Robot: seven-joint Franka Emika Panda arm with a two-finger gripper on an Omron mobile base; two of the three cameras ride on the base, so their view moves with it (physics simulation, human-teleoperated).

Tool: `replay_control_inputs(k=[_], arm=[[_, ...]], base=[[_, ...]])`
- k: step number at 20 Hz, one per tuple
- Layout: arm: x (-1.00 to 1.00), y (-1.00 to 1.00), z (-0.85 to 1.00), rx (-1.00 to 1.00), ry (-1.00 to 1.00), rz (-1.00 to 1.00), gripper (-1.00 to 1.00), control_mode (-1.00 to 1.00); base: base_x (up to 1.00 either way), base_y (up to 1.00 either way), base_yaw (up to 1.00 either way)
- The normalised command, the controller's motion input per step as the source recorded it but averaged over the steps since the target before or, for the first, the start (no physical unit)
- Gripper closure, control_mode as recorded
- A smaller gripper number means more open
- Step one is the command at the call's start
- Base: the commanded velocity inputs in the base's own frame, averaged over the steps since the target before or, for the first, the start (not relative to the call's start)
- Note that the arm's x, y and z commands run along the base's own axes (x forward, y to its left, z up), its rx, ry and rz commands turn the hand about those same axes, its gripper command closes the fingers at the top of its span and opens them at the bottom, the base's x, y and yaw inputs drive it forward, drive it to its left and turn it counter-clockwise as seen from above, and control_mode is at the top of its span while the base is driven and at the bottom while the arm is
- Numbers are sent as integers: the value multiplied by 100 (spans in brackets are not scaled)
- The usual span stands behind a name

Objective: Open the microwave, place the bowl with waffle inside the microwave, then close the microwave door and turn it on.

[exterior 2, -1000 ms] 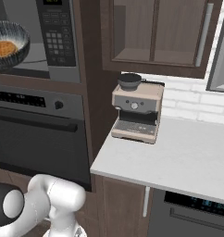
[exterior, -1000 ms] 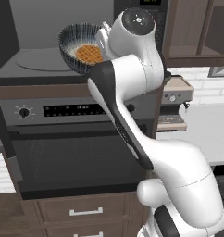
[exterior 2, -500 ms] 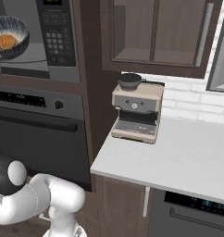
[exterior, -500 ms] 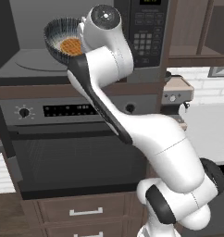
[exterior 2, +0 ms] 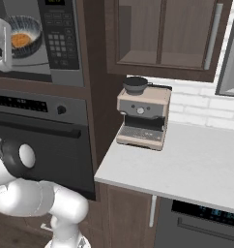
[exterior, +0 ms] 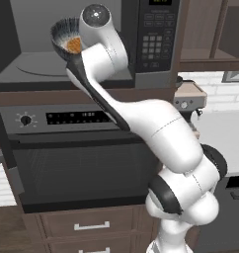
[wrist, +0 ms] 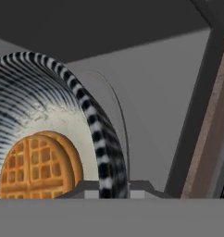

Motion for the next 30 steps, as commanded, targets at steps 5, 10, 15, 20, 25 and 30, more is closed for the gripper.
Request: replay_control_inputs(k=[5,10,15,20,25,30], arm=[[61,9,-16,0,7,-7,100,-100],[42,1,-25,0,5,-7,100,-100],[32,5,-17,0,4,-7,100,-100],[5,6,-9,0,0,-7,-100,-100],[10,0,-17,0,-8,-7,-100,-100],[8,0,-8,1,-15,-4,-100,-100]], base=[[0,0,0],[0,0,0],[0,0,0],[0,0,0],[0,0,0],[0,0,0]])
